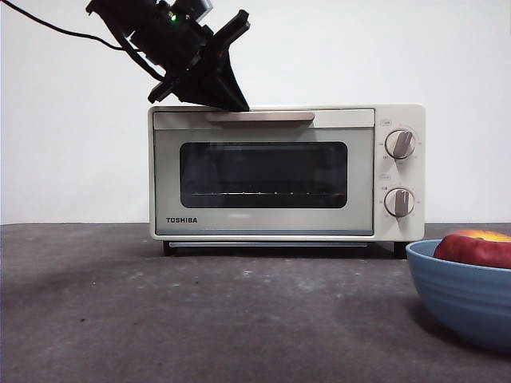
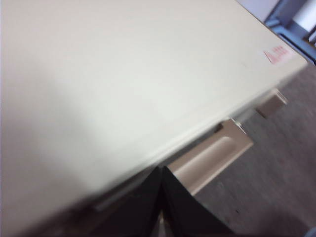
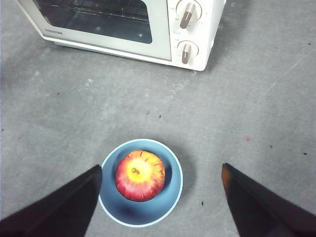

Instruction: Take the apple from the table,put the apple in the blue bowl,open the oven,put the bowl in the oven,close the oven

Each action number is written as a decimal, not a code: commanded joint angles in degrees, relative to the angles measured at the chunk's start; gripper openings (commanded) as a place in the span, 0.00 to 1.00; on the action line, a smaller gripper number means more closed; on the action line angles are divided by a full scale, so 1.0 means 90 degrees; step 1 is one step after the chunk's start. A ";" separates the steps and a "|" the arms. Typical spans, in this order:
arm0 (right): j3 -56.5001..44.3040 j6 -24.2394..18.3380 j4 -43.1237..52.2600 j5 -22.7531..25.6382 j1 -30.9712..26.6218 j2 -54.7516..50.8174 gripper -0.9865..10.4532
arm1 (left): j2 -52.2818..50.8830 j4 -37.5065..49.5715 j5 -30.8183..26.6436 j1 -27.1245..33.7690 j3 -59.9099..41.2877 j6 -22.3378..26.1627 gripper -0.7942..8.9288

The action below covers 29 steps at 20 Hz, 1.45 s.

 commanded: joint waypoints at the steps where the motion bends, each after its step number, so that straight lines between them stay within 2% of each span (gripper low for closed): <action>1: 0.0068 0.0199 -0.0087 0.0027 0.0022 0.0061 0.42 | 0.0219 -0.0702 -0.0027 -0.0199 -0.0019 0.0129 0.09; 10: 0.0068 0.0330 -0.0571 0.0189 0.0022 0.0216 0.41 | 0.0189 -0.2312 -0.0007 -0.0724 -0.0019 0.0206 0.09; 16: 0.0066 0.0410 -0.1054 0.0236 0.0022 0.0223 0.41 | 0.0180 -0.2686 -0.0007 -0.0971 -0.0019 0.0223 0.09; 20: -0.0066 0.0580 -0.1430 0.0590 0.0022 0.0221 0.41 | -0.0046 -0.3036 0.0024 -0.1132 -0.0019 0.0396 0.09; 24: -0.0801 0.0724 -0.1095 0.0423 0.0022 0.0221 0.41 | -0.0568 -0.2798 0.0022 -0.1139 -0.0019 0.0393 0.09; 27: -0.1222 0.0775 -0.0491 0.0010 -0.0053 0.0357 0.41 | -0.0899 -0.2739 0.0022 -0.0937 -0.0019 0.0423 0.09; 29: -0.1319 0.0648 -0.0240 -0.0197 -0.0238 0.0656 0.40 | -0.1168 -0.2742 0.0022 -0.0787 -0.0022 0.0442 0.09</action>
